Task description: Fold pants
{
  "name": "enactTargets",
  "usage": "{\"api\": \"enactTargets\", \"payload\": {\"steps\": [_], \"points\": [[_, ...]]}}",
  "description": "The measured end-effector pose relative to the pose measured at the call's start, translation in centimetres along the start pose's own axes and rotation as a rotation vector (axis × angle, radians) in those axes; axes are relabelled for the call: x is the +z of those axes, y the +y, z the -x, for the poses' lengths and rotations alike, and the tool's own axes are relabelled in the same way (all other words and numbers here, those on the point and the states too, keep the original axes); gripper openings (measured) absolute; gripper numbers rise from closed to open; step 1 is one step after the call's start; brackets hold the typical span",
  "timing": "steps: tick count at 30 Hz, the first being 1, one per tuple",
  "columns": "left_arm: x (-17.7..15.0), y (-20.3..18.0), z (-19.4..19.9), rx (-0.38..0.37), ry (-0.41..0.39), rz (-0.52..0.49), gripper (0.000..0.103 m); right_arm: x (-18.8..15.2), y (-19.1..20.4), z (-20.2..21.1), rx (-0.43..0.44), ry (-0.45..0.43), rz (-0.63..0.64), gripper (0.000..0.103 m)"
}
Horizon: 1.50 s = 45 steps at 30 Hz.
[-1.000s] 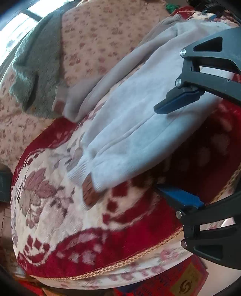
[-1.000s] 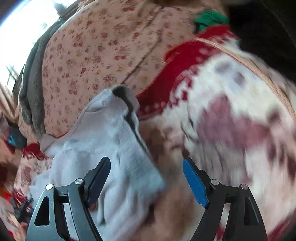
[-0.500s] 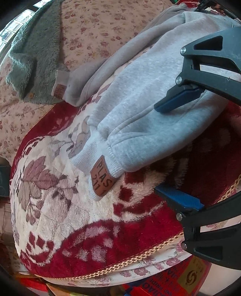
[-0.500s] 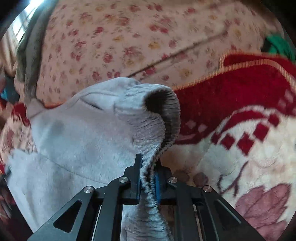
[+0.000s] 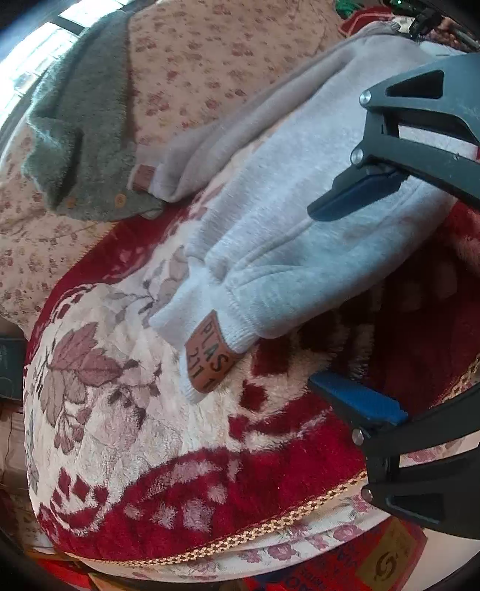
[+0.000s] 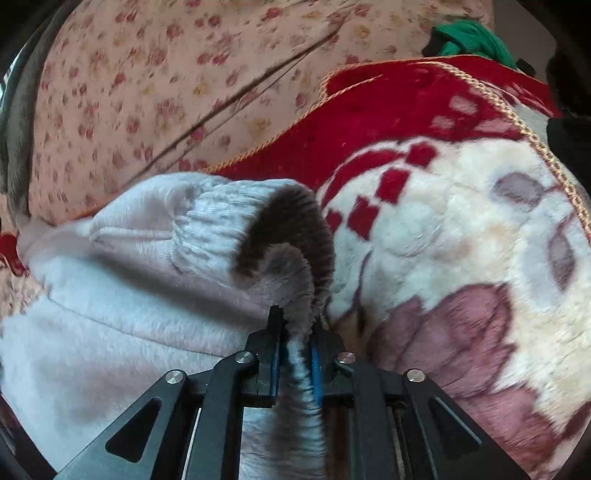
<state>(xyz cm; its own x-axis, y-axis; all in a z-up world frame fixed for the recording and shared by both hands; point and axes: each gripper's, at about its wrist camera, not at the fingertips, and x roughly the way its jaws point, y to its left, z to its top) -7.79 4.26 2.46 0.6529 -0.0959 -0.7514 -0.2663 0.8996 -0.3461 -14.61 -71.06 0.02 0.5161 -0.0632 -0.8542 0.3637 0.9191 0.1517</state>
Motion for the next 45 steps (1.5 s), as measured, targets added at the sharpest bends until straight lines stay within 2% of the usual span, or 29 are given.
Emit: {"api": "enactTargets", "payload": {"steps": [1, 3, 5, 6, 8, 9, 10, 11, 12, 15, 16, 18, 19, 20, 25, 30, 34, 39, 45], "points": [[0.1, 0.1, 0.0, -0.004, -0.003, 0.0, 0.087, 0.2, -0.1, 0.5, 0.001, -0.002, -0.017, 0.022], [0.4, 0.4, -0.4, -0.008, -0.005, 0.006, 0.087, 0.3, -0.6, 1.7, -0.005, -0.017, -0.048, 0.033], [0.9, 0.6, -1.0, -0.011, -0.006, 0.024, 0.087, 0.3, -1.0, 2.9, -0.016, -0.04, -0.073, 0.06], [1.0, 0.7, -1.2, -0.011, -0.008, 0.025, 0.087, 0.2, -1.0, 3.8, -0.01, -0.053, -0.083, 0.067], [1.3, 0.7, -1.5, 0.009, -0.016, 0.018, 0.084, -0.1, -0.4, 4.9, 0.008, -0.066, -0.083, 0.069], [1.3, 0.8, -1.6, 0.033, -0.014, 0.023, 0.075, -0.3, 0.0, 5.4, 0.011, -0.069, -0.079, 0.069], [1.4, 1.0, -1.7, 0.053, -0.006, 0.029, 0.053, -0.5, 0.6, 6.0, 0.013, -0.073, -0.072, 0.07], [1.5, 1.3, -1.8, 0.058, 0.005, 0.03, 0.048, -0.6, 1.1, 6.1, 0.018, -0.075, -0.068, 0.072], [1.6, 1.6, -1.9, 0.047, 0.012, 0.035, 0.048, -0.8, 1.7, 6.3, 0.027, -0.071, -0.061, 0.077], [1.7, 1.8, -1.7, 0.044, 0.024, 0.021, 0.048, -1.4, 2.9, 5.9, 0.041, -0.049, -0.035, 0.078], [1.8, 1.8, -1.4, 0.049, 0.027, 0.013, 0.049, -1.6, 3.4, 5.5, 0.04, -0.037, -0.025, 0.078], [1.9, 1.7, -0.6, 0.087, 0.022, -0.005, 0.065, -1.7, 3.9, 5.3, 0.042, -0.032, -0.016, 0.078], [1.9, 1.7, -0.1, 0.103, 0.013, -0.006, 0.076, -1.6, 4.2, 5.4, 0.055, -0.036, -0.012, 0.078], [2.0, 1.8, 0.5, 0.116, -0.004, -0.006, 0.079, -1.4, 4.6, 5.4, 0.067, -0.04, -0.002, 0.078], [3.1, 0.3, 3.0, 0.134, -0.065, -0.053, 0.082, 0.6, 8.0, 6.2, 0.071, -0.09, 0.134, 0.08], [5.4, -3.2, 2.6, 0.034, -0.058, -0.097, 0.087, 2.6, 13.6, 6.0, 0.1, -0.104, 0.318, 0.086], [6.7, -7.0, 0.3, -0.005, -0.039, -0.16, 0.088, 3.5, 18.5, 4.2, 0.128, -0.071, 0.469, 0.088], [8.5, -11.6, -4.0, -0.05, -0.009, -0.225, 0.088, 4.5, 23.2, 1.7, 0.121, -0.056, 0.61, 0.088], [11.1, -14.7, -9.9, -0.083, 0.052, -0.226, 0.088, 5.9, 26.0, -1.4, 0.071, -0.038, 0.71, 0.088]]}}
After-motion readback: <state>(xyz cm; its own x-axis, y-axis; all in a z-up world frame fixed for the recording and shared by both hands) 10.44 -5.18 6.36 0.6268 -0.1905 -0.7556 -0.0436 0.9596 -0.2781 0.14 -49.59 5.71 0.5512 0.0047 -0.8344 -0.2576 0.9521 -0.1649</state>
